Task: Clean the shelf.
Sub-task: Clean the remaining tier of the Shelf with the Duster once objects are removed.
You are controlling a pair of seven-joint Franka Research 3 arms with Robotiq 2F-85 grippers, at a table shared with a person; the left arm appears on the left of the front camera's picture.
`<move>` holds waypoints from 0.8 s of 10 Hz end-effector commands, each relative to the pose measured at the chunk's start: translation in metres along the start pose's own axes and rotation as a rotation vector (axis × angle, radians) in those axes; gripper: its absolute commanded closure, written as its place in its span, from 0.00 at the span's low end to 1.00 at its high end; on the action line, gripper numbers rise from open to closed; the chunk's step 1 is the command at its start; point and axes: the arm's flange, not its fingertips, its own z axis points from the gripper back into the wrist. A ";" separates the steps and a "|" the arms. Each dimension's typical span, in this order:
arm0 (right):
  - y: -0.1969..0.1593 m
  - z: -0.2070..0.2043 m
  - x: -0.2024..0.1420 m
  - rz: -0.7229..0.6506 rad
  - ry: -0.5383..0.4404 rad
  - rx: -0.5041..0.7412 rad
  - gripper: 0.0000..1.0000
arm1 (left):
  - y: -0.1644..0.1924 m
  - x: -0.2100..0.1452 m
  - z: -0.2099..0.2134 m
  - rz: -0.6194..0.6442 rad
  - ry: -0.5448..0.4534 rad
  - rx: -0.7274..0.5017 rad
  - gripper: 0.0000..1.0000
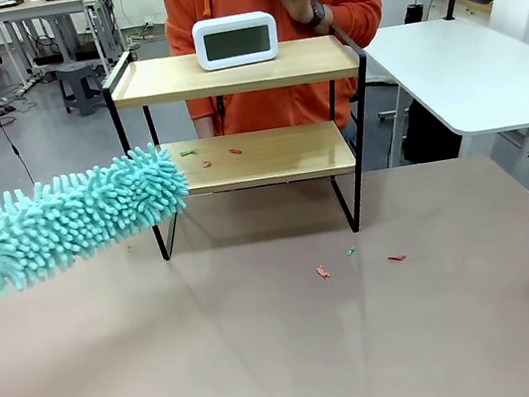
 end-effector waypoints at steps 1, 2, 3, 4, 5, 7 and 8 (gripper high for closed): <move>0.001 -0.001 0.002 0.027 -0.010 0.022 0.00 | -0.018 0.054 -0.016 0.030 -0.020 -0.031 0.88; 0.001 -0.001 0.002 0.027 -0.010 0.022 0.00 | -0.023 0.075 -0.027 0.094 -0.031 0.009 0.88; 0.001 -0.001 0.002 0.027 -0.010 0.022 0.00 | -0.029 0.090 -0.034 0.132 -0.048 0.023 0.88; 0.001 -0.001 0.002 0.027 -0.010 0.022 0.00 | -0.032 0.103 -0.040 0.180 -0.076 0.054 0.88; 0.001 -0.001 0.002 0.027 -0.010 0.022 0.00 | -0.034 0.113 -0.047 0.249 -0.129 0.111 0.88; 0.001 -0.001 0.002 0.027 -0.010 0.022 0.00 | -0.038 0.133 -0.059 0.309 -0.166 0.164 0.88; 0.001 -0.001 0.002 0.027 -0.010 0.022 0.00 | -0.043 0.141 -0.061 0.323 -0.219 0.201 0.88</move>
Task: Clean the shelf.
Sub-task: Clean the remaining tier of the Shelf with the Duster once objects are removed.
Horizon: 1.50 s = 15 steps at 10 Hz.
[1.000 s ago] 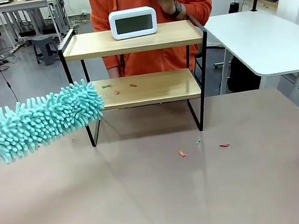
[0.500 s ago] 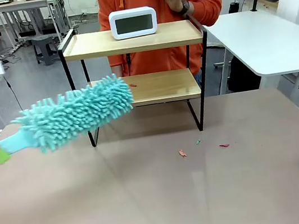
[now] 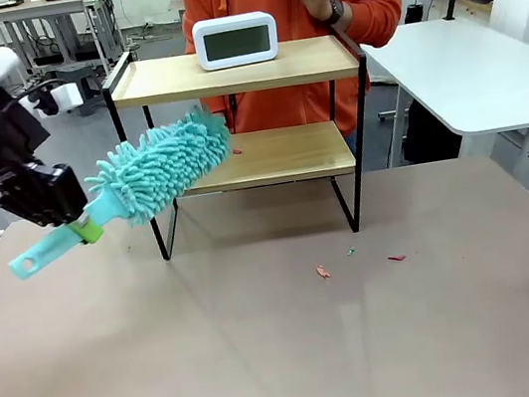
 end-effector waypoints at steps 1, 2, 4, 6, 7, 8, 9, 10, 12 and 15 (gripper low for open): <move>0.001 -0.001 0.002 0.027 -0.010 0.022 0.00 | -0.013 0.008 -0.009 0.062 -0.084 0.080 0.88; 0.001 -0.001 0.002 0.027 -0.010 0.022 0.00 | -0.014 0.015 -0.015 0.100 -0.070 0.104 0.88; 0.001 -0.001 0.002 0.027 -0.010 0.022 0.00 | -0.012 0.026 -0.022 0.158 -0.094 0.189 0.88; 0.001 -0.001 0.002 0.027 -0.010 0.022 0.00 | -0.013 0.041 -0.032 0.185 -0.115 0.257 0.88; 0.001 -0.001 0.002 0.027 -0.010 0.022 0.00 | -0.015 0.049 -0.036 0.185 -0.120 0.275 0.88; 0.001 -0.001 0.002 0.027 -0.010 0.022 0.00 | -0.017 0.055 -0.038 0.195 -0.148 0.308 0.88; 0.001 -0.001 0.002 0.027 -0.010 0.022 0.00 | -0.018 0.063 -0.044 0.213 -0.159 0.348 0.88; 0.001 -0.001 0.002 0.027 -0.010 0.022 0.00 | -0.018 0.071 -0.051 0.215 -0.137 0.362 0.88; 0.001 -0.001 0.002 0.027 -0.010 0.022 0.00 | -0.018 0.080 -0.060 0.238 -0.109 0.372 0.88; 0.001 -0.001 0.002 0.027 -0.010 0.022 0.00 | -0.019 0.091 -0.069 0.245 -0.074 0.370 0.88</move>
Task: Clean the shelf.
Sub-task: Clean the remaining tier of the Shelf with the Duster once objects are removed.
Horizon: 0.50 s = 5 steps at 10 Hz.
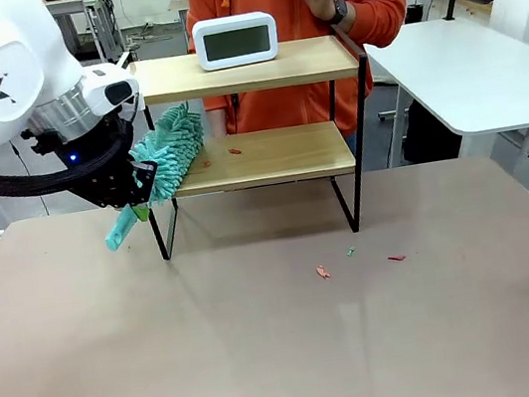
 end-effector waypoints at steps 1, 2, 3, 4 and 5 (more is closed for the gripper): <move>0.001 -0.001 0.002 0.027 -0.010 0.022 0.00 | -0.008 0.007 0.002 0.009 0.020 0.020 0.88; 0.001 -0.001 0.002 0.027 -0.010 0.022 0.00 | -0.011 0.006 0.001 -0.026 0.049 -0.003 0.88; 0.001 -0.001 0.002 0.027 -0.010 0.022 0.00 | -0.012 0.006 0.000 -0.075 0.087 -0.024 0.88; 0.001 -0.001 0.002 0.027 -0.010 0.022 0.00 | -0.013 0.005 -0.001 -0.107 0.130 -0.053 0.88; 0.001 -0.001 0.002 0.027 -0.010 0.022 0.00 | -0.016 0.004 -0.002 -0.156 0.151 -0.046 0.88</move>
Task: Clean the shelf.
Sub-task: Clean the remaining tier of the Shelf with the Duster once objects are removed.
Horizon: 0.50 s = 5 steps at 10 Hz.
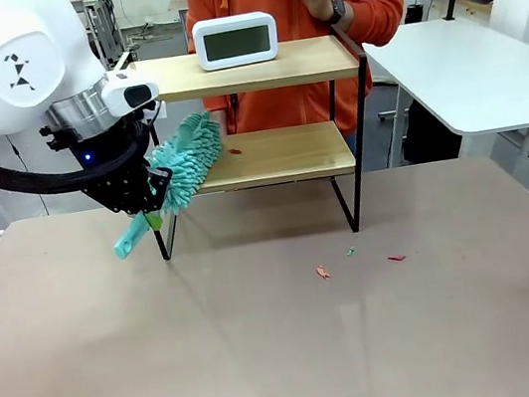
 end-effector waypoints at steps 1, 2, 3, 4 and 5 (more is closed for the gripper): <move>0.001 -0.001 0.002 0.027 -0.010 0.022 0.00 | 0.000 -0.001 0.005 -0.117 0.052 -0.038 0.88; 0.001 -0.001 0.002 0.027 -0.010 0.022 0.00 | -0.005 -0.006 0.007 -0.196 0.051 -0.059 0.88; 0.001 -0.001 0.002 0.027 -0.010 0.022 0.00 | -0.010 -0.012 0.010 -0.303 0.099 -0.123 0.88; 0.001 -0.001 0.002 0.027 -0.010 0.022 0.00 | -0.013 -0.019 0.011 -0.407 0.115 -0.107 0.88; 0.001 -0.001 0.002 0.027 -0.010 0.022 0.00 | -0.016 -0.027 0.013 -0.595 0.211 -0.167 0.88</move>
